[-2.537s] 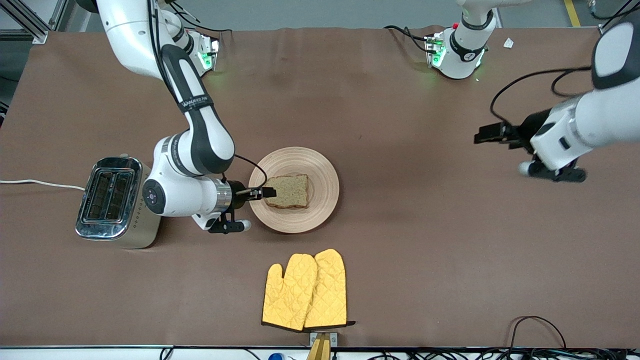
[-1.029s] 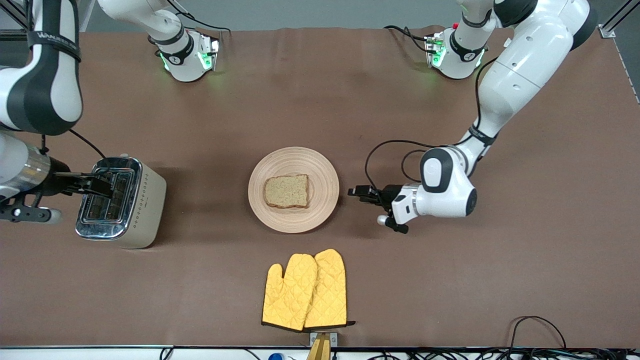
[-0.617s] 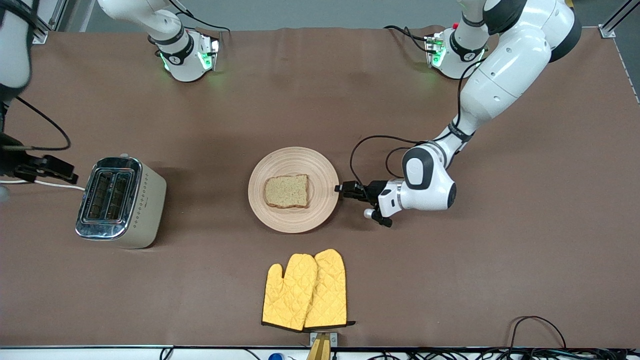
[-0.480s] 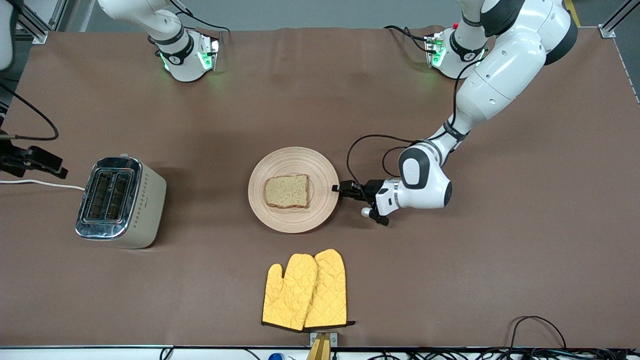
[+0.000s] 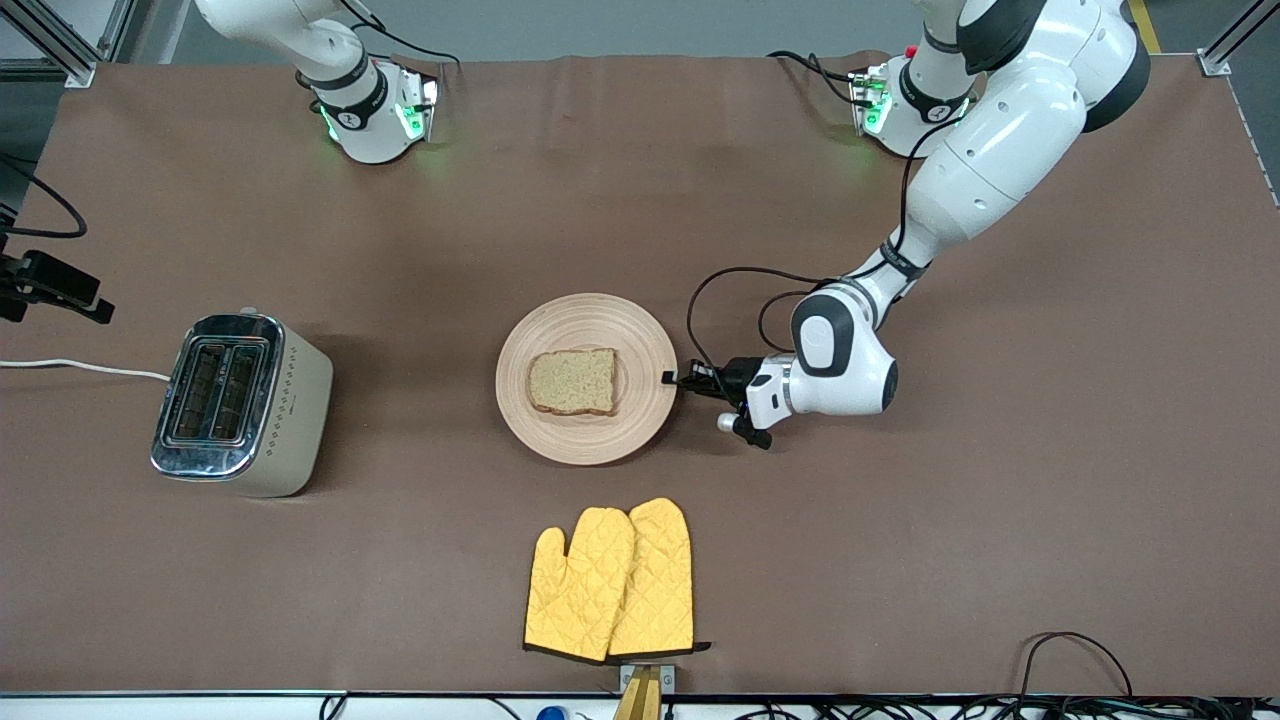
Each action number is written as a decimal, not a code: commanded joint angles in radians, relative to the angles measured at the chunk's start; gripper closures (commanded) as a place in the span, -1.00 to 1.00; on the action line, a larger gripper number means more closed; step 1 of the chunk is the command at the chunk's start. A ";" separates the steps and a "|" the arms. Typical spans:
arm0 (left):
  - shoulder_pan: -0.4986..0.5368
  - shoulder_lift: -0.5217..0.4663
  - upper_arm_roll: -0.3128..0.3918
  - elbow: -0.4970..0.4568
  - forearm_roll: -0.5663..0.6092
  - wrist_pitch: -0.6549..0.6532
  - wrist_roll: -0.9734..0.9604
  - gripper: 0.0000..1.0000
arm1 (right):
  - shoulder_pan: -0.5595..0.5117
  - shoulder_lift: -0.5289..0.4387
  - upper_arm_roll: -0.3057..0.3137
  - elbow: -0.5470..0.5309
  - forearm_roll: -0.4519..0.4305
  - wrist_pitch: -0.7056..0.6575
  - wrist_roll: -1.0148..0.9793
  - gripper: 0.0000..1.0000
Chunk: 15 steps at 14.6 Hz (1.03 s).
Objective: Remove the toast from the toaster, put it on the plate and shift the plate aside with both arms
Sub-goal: 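Slide the plate with toast away from the toaster using the left gripper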
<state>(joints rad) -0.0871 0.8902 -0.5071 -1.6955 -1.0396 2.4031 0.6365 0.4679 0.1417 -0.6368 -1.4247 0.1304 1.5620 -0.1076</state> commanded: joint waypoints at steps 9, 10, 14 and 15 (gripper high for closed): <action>0.361 -0.208 0.007 -0.007 0.093 -0.396 0.008 1.00 | -0.459 -0.091 0.528 -0.049 -0.104 -0.008 0.049 -1.00; 0.435 -0.203 0.004 0.011 0.172 -0.435 0.020 1.00 | -0.457 -0.103 0.528 -0.066 -0.104 -0.004 0.049 -1.00; 0.608 -0.185 0.007 0.065 0.296 -0.516 0.020 0.99 | -0.450 -0.160 0.523 -0.141 -0.106 0.010 0.049 -1.00; 0.645 -0.183 0.012 0.066 0.302 -0.516 0.022 0.98 | -0.440 -0.166 0.520 -0.149 -0.107 0.007 0.049 -1.00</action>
<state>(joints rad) 0.5140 0.7005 -0.4867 -1.6512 -0.7442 1.9176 0.6496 0.0323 0.0370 -0.1347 -1.4965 0.0462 1.5502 -0.0753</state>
